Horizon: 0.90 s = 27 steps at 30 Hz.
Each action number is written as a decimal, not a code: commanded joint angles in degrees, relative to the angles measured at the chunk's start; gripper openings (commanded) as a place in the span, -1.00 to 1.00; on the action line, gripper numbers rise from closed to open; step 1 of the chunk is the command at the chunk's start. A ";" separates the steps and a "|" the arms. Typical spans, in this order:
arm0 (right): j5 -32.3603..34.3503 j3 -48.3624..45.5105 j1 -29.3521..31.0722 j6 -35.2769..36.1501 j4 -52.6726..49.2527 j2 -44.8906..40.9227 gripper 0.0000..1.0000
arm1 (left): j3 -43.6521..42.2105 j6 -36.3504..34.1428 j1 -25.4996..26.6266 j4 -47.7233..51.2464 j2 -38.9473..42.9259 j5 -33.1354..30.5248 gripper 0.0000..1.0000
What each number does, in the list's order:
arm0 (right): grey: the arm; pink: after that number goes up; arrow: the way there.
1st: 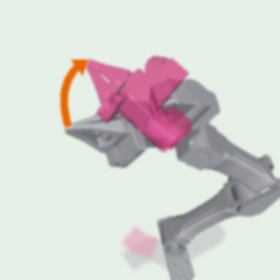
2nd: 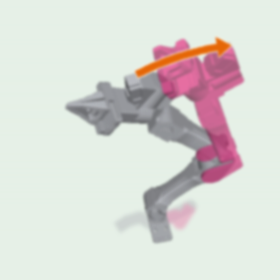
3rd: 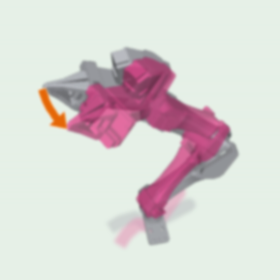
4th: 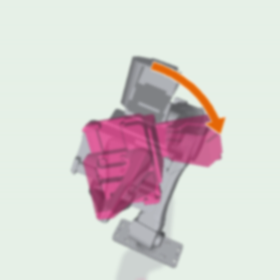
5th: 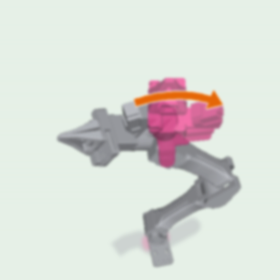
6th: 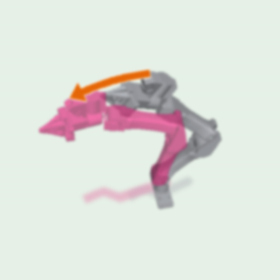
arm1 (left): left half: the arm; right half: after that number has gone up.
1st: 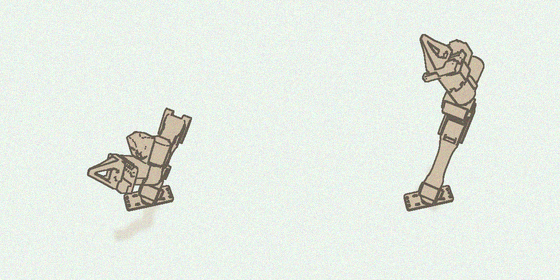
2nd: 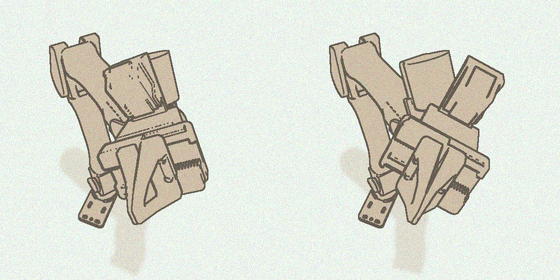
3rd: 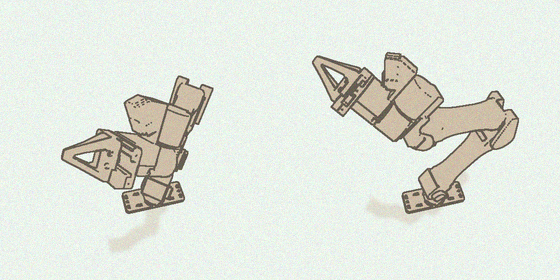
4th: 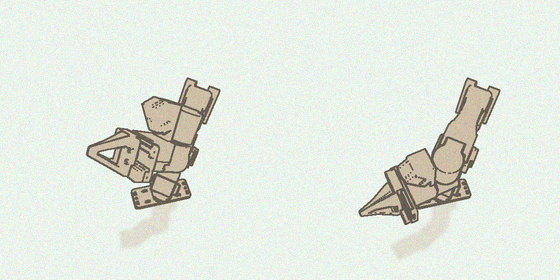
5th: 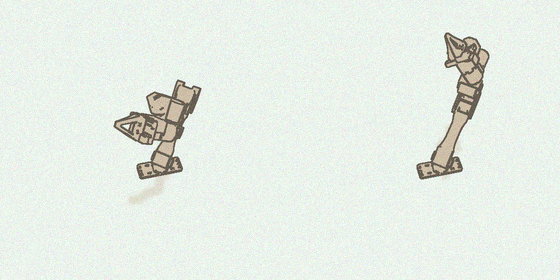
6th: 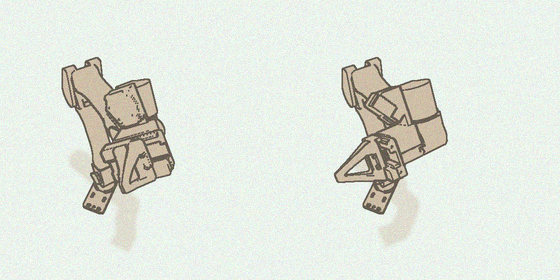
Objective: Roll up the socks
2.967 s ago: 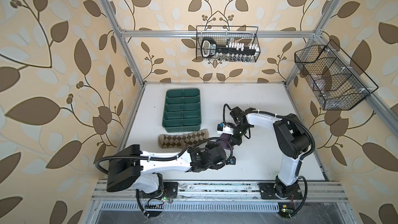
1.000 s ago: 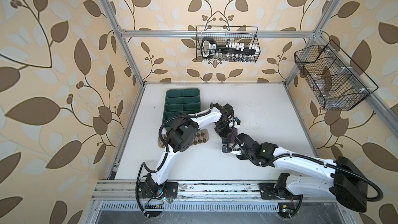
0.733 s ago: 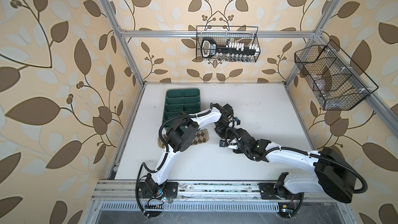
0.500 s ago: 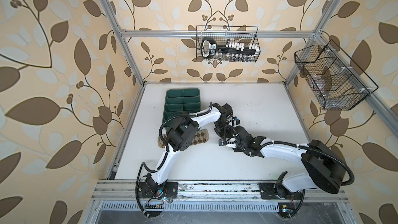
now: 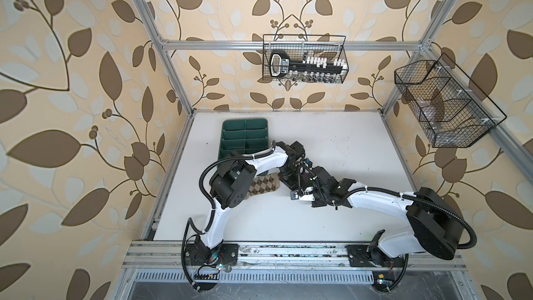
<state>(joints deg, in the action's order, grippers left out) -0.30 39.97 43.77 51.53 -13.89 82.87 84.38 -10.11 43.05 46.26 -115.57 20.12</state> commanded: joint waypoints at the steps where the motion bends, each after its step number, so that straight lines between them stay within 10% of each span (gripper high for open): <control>1: -4.74 1.09 -1.56 -7.58 -7.65 0.75 -1.00 | -3.70 4.85 1.60 -1.57 12.47 -6.80 0.47; 16: -23.64 11.09 -8.00 -7.50 -20.17 10.17 -1.00 | -19.45 6.67 1.60 -7.38 53.85 -31.70 0.58; 21: -31.13 18.90 -12.46 -6.11 -30.78 20.69 -1.00 | -20.94 -3.64 1.97 -8.20 62.49 -22.73 0.63; 27: -30.78 21.56 -16.62 -5.67 -31.37 27.95 -1.00 | -27.91 -15.83 17.68 -12.07 59.03 -37.95 0.62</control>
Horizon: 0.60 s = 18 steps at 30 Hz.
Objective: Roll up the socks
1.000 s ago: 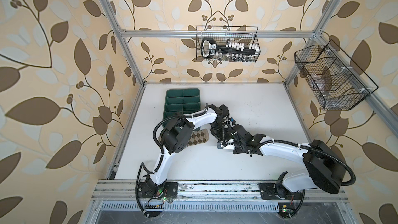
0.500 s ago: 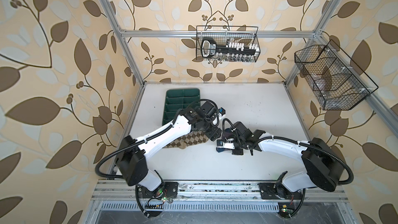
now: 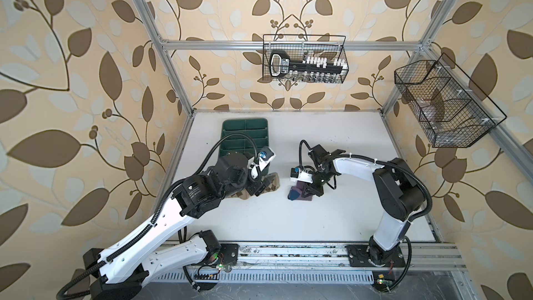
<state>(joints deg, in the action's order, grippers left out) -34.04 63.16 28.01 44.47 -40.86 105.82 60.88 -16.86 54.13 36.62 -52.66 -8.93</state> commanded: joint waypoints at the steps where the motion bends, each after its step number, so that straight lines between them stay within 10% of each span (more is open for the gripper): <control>1: 2.91 -1.41 -1.23 1.24 -4.27 5.31 -1.00 | -6.85 -11.94 10.76 -3.96 -5.93 -13.61 0.62; 7: 1.90 -0.54 -2.60 1.13 -4.05 5.61 -1.00 | -14.89 -21.11 19.90 -18.39 -22.98 -24.49 0.65; 18: 0.37 -0.27 -2.78 2.02 -5.02 6.15 -1.00 | -13.33 -24.42 17.03 -41.60 -42.82 -25.69 0.57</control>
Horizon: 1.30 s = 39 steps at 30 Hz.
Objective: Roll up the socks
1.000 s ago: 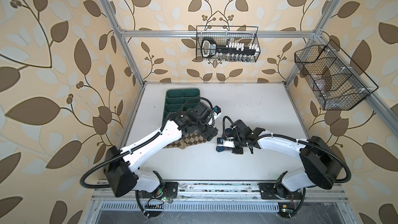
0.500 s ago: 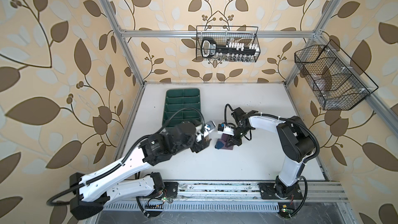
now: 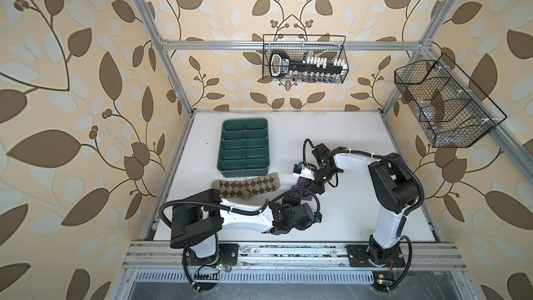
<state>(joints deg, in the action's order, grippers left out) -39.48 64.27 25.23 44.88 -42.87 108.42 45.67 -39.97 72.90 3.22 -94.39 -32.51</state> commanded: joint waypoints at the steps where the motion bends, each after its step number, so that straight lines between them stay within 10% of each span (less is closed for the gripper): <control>1: 5.69 -1.39 -0.14 1.67 -3.01 3.54 -1.00 | 2.37 -1.02 -2.65 -8.27 -2.05 -1.25 0.52; 11: 4.00 -3.10 -1.07 1.93 -1.26 1.54 -1.00 | 8.96 7.05 -9.02 -0.16 -9.19 10.96 -0.69; 15: 3.64 -5.06 -1.93 -0.66 4.08 -1.48 -0.90 | 10.76 10.23 -9.59 6.16 -8.59 16.64 -0.86; 18: 2.25 -8.50 -3.09 -4.29 11.19 -6.98 -0.34 | 12.35 13.58 -9.91 11.77 -7.95 22.13 -0.88; 19: 1.63 -9.32 -3.65 -5.27 12.87 -9.26 0.77 | 12.79 14.45 -9.90 13.11 -7.92 22.53 -0.88; 20: 0.87 -9.67 -4.43 -5.93 13.73 -11.60 1.00 | 13.08 15.03 -9.95 14.06 -7.92 22.52 -0.88; 31: 30.81 -25.14 -16.22 -33.81 44.11 -53.08 1.00 | 18.06 17.64 -9.86 20.73 -10.73 22.36 -0.90; 39: 25.70 -22.60 -19.00 -60.85 23.87 -60.19 1.00 | 16.06 16.54 -9.38 17.41 -9.94 17.74 -0.92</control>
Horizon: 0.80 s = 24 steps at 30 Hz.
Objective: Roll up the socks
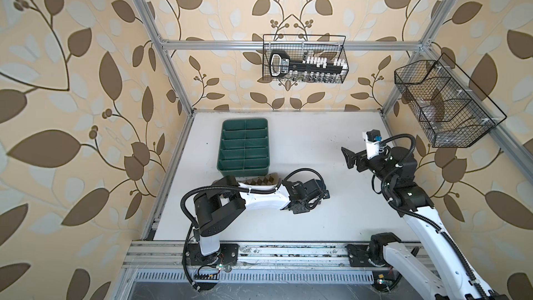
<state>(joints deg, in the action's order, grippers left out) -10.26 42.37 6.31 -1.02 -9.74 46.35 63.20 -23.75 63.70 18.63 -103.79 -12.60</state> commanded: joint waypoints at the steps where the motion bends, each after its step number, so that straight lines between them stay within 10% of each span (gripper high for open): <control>1: -7.71 -3.28 -0.06 -18.63 -7.76 2.16 1.00 | -1.74 0.22 -0.02 1.74 -0.52 -2.53 -0.92; 5: -12.10 -16.08 -0.09 -36.34 4.88 0.65 1.00 | -2.11 -0.16 0.79 1.55 -0.80 -3.91 -0.92; 13: -10.52 -18.76 10.63 -40.12 9.30 11.45 0.91 | -2.42 -0.27 1.58 0.88 -0.78 -5.37 -0.92; 24: -14.24 -15.16 17.93 -44.35 22.80 35.33 0.00 | -2.74 -0.07 1.69 1.05 -0.80 -6.28 -0.92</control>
<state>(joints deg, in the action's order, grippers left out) -22.11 26.50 23.03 -43.33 8.58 78.30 61.73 -24.60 65.54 17.04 -103.79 -17.93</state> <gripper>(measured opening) 0.518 0.158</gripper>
